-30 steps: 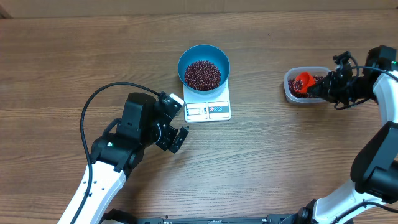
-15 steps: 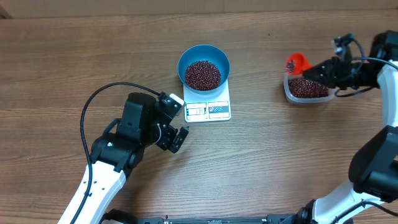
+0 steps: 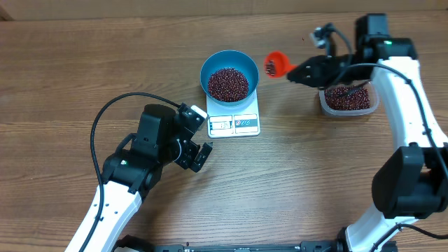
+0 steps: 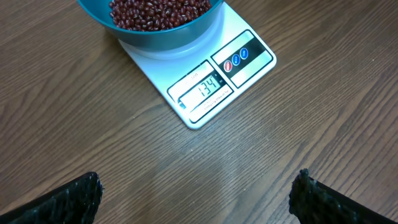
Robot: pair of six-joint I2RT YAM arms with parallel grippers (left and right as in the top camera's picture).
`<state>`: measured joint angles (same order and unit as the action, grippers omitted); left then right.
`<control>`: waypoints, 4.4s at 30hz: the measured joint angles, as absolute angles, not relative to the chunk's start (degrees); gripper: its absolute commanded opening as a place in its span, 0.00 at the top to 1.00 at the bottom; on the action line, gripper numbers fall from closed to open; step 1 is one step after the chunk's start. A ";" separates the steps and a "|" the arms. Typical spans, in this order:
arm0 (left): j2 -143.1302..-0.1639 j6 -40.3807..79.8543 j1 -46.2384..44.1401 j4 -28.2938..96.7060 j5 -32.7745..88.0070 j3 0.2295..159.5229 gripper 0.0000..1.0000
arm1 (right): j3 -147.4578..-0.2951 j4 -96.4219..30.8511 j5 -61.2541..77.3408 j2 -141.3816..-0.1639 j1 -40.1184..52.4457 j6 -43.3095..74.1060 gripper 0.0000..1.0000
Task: Scoop item into bowl and weigh 150g on scale
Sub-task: 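Carry the filled scoop over the teal bowl, then tilt the scoop slowly over the bowl, trickling beans in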
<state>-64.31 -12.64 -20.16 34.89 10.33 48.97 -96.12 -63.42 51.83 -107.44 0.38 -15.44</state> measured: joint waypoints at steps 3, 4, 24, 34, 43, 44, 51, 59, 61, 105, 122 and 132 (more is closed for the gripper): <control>-64.31 -12.64 -20.16 34.92 10.33 48.97 0.00 | -96.14 -61.17 50.13 -107.44 3.70 -13.08 0.96; -64.31 -12.64 -20.16 34.92 10.33 48.97 0.00 | -96.14 -60.66 49.52 -107.44 4.73 -12.36 0.96; -64.31 -12.64 -20.16 34.89 10.33 48.97 0.01 | -96.14 -54.54 30.57 -107.44 17.82 -7.70 0.96; -64.31 -12.64 -20.16 34.89 10.33 48.97 0.00 | -96.14 -52.82 22.70 -107.44 20.08 -7.51 0.96; -64.31 -12.64 -20.16 34.92 10.33 48.97 0.00 | -96.14 -50.11 21.56 -107.44 20.08 -7.46 0.96; -64.31 -12.64 -20.16 34.92 10.33 48.97 0.01 | -96.14 -49.82 21.50 -107.44 20.08 -7.49 0.96; -64.31 -12.64 -20.16 34.92 10.33 48.97 0.00 | -96.14 -48.97 19.25 -107.44 20.27 -7.51 0.96; -64.31 -12.64 -20.16 34.92 10.33 48.97 0.01 | -96.14 -48.64 17.93 -107.44 20.29 -7.51 0.96; -64.31 -12.64 -20.16 34.92 10.33 48.97 0.00 | -96.14 -48.62 17.30 -107.44 20.29 -7.51 0.96; -64.31 -12.62 -20.16 34.92 10.33 48.97 0.00 | -96.14 -48.64 15.42 -107.44 20.29 -10.57 0.96; -64.31 -12.64 -20.16 34.92 10.33 48.97 0.00 | -96.14 -48.66 15.42 -107.44 20.29 -14.61 0.96; -64.31 -12.64 -20.16 34.92 10.33 48.97 0.01 | -96.14 -48.82 15.42 -107.44 20.29 -16.71 0.96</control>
<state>-64.31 -12.64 -20.16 34.92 10.33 48.97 -96.14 -48.82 15.42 -107.44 20.29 -16.71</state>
